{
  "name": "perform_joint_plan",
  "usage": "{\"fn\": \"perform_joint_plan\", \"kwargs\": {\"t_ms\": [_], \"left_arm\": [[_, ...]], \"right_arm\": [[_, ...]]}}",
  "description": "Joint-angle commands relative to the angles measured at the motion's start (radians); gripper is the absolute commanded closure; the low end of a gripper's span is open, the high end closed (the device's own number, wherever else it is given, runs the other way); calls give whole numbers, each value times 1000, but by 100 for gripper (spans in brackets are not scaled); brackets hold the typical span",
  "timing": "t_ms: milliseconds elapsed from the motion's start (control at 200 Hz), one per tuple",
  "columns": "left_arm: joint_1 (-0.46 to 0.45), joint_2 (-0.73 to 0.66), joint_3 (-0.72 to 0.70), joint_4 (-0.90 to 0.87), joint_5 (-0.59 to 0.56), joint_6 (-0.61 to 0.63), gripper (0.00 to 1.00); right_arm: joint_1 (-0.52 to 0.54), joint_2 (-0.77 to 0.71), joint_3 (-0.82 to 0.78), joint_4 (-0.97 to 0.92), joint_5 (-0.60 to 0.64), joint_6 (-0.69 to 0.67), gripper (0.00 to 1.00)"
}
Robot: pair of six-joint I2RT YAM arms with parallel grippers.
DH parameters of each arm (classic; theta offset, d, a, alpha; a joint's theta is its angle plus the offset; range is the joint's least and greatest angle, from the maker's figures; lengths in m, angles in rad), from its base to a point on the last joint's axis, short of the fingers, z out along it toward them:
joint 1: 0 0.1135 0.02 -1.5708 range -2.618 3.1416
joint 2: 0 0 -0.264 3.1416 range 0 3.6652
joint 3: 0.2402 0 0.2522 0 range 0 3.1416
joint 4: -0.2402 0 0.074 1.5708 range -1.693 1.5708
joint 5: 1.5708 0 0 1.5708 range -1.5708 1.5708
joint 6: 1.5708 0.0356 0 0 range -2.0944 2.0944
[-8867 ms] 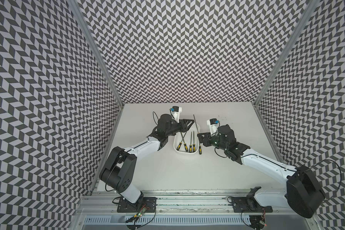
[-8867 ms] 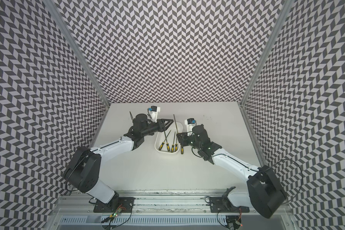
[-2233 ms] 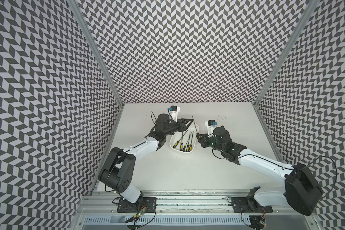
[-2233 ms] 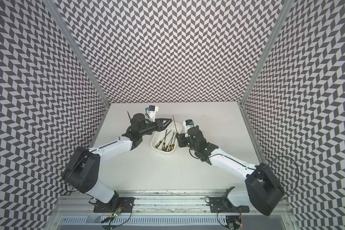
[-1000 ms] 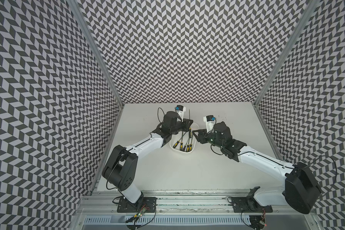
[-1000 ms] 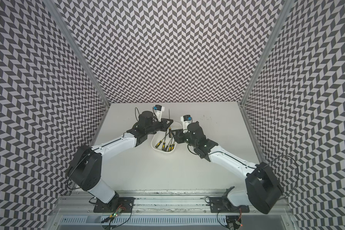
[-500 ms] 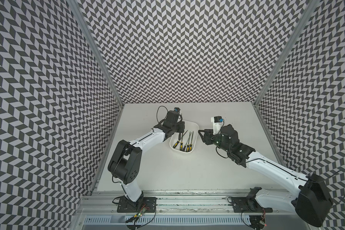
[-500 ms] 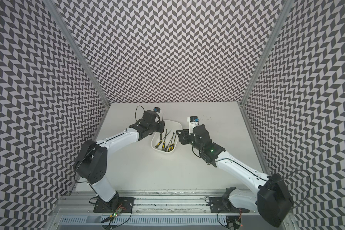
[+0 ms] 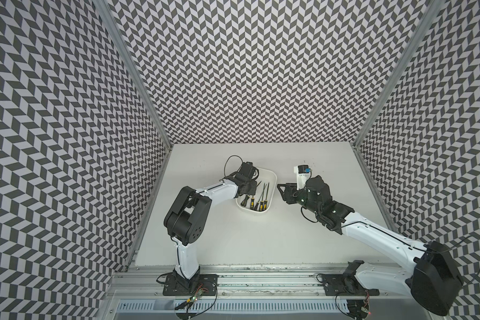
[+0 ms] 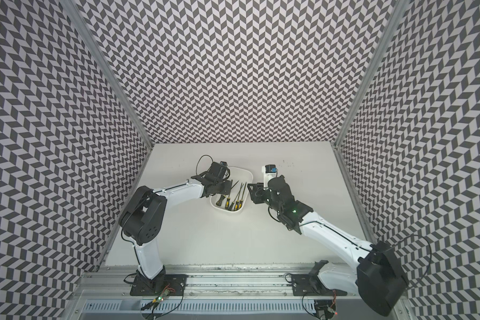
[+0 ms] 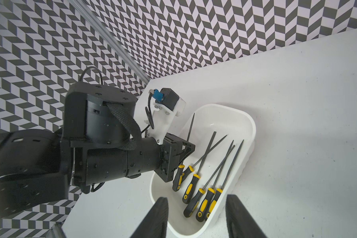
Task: Put the file tool into the storage box
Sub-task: Place the file tool in the storage box.
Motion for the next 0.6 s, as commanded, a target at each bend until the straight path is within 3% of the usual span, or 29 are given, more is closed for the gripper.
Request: {"fn": "perform_joint_plan", "kwargs": {"t_ms": [0,120,245,331,596], "left_arm": [[-12,35,46,-35,-42,18,100],[-21,51,66,-51,-59,22,89],[-25,62,83,-64,-73,19,69],[-28,59,88,-68,-83,15,60],[-42,-3,91,-72,-121,-7,58]], "right_arm": [[-2,-34,-6,33,27,0,51],[-3,-39,-4,29,30,0,51],[-2,-49,-6,30,42,-3,51],[-2,-52,-8,34,43,-3,51],[-2,-52,-10,34,51,-5,51]]}}
